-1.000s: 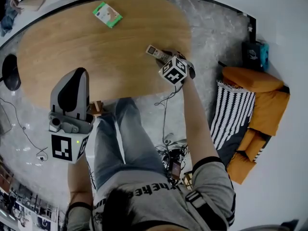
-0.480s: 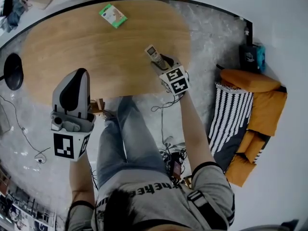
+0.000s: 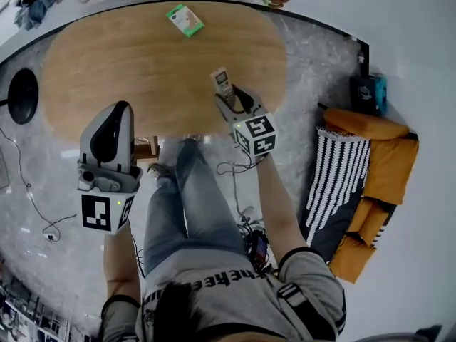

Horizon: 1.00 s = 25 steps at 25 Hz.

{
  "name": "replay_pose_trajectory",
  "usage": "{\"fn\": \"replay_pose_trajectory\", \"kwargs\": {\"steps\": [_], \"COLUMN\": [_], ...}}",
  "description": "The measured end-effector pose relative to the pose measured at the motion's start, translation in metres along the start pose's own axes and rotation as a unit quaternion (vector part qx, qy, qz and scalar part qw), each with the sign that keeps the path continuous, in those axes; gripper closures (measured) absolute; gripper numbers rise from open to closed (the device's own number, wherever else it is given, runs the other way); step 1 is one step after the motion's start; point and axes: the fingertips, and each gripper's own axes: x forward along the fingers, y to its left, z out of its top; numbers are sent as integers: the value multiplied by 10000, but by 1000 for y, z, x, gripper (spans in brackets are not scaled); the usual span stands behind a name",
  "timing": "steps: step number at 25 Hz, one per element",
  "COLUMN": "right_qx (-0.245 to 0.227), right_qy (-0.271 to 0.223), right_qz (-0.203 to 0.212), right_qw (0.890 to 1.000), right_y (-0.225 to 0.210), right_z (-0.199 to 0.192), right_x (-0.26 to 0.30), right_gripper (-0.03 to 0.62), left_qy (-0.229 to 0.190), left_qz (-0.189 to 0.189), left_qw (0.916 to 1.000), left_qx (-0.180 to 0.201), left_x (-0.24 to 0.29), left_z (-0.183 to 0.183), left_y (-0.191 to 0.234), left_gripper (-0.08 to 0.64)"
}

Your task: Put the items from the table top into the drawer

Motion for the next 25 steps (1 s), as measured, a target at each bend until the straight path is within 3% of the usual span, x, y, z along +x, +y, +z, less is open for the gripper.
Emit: {"fn": "replay_pose_trajectory", "kwargs": {"steps": [13,25], "right_qx": [280,-7], "right_qy": [-920,-1017], "right_qz": [435,917], "right_qw": [9944,9906], "right_y": [133,232], "right_z": [41,53], "right_x": [-21,-5], "right_gripper": [396,396], "left_qy": [-182,-297], "left_qz": [619,1145], "left_qw": [9978,9930], "left_qx": [120,78], "left_x": [-124,-216], "left_z": [19,18], "left_y": [34,76], "left_gripper": [548,548]}}
